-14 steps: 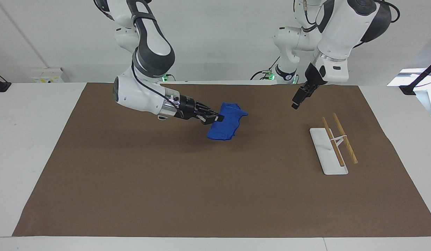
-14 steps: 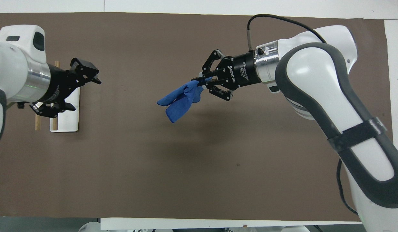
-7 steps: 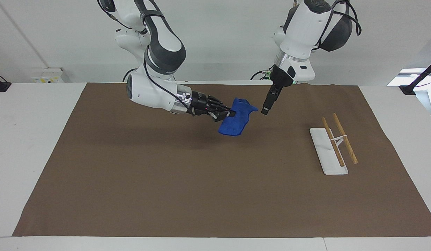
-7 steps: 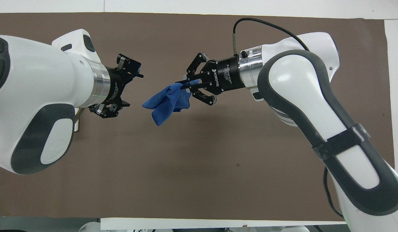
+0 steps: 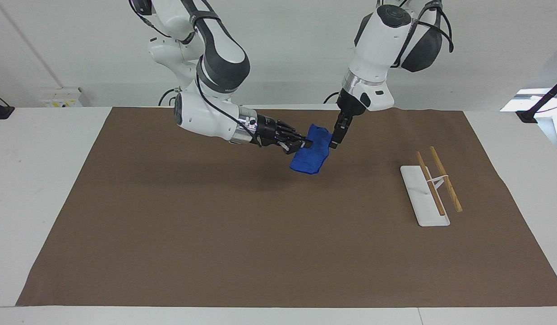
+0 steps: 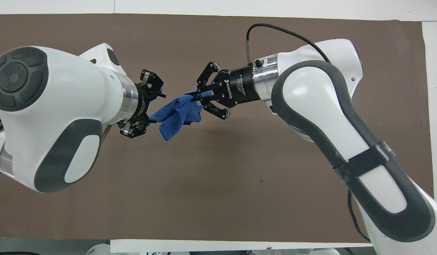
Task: Right arm passes towel to left arm to hang
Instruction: 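Bring the towel toward the left gripper while the left gripper approaches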
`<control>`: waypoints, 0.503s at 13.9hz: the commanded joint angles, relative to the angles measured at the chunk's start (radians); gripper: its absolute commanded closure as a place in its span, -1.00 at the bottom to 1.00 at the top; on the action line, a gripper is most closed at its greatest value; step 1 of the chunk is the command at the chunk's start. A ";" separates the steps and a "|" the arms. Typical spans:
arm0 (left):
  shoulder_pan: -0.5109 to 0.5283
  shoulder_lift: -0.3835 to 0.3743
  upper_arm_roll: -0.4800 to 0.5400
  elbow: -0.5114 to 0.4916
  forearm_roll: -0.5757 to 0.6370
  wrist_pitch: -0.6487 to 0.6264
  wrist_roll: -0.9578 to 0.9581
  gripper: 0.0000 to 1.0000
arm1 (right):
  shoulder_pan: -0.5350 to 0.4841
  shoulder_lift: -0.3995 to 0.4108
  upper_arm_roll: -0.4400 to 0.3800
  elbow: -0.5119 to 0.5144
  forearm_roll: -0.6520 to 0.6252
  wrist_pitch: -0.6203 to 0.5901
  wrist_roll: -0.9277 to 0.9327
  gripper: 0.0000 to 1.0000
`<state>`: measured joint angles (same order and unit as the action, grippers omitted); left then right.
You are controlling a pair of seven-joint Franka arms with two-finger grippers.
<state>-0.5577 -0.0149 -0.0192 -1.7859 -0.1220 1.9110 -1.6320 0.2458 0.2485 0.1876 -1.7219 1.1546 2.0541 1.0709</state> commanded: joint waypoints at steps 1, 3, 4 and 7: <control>-0.014 -0.025 0.015 -0.023 -0.010 -0.043 -0.035 -0.32 | -0.003 -0.008 0.004 -0.002 0.017 0.011 0.014 0.95; -0.010 -0.027 0.015 -0.033 -0.011 -0.033 -0.087 -0.32 | -0.002 -0.006 0.004 -0.002 0.017 0.011 0.014 0.95; -0.007 -0.027 0.015 -0.033 -0.011 -0.030 -0.088 -0.21 | -0.002 -0.006 0.003 -0.002 0.017 0.011 0.014 0.94; -0.004 -0.030 0.015 -0.046 -0.011 -0.027 -0.083 -0.03 | -0.002 -0.006 0.004 -0.002 0.016 0.018 0.015 0.91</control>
<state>-0.5575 -0.0155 -0.0128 -1.7926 -0.1224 1.8854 -1.7032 0.2458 0.2485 0.1876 -1.7219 1.1546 2.0550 1.0709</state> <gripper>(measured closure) 0.441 0.912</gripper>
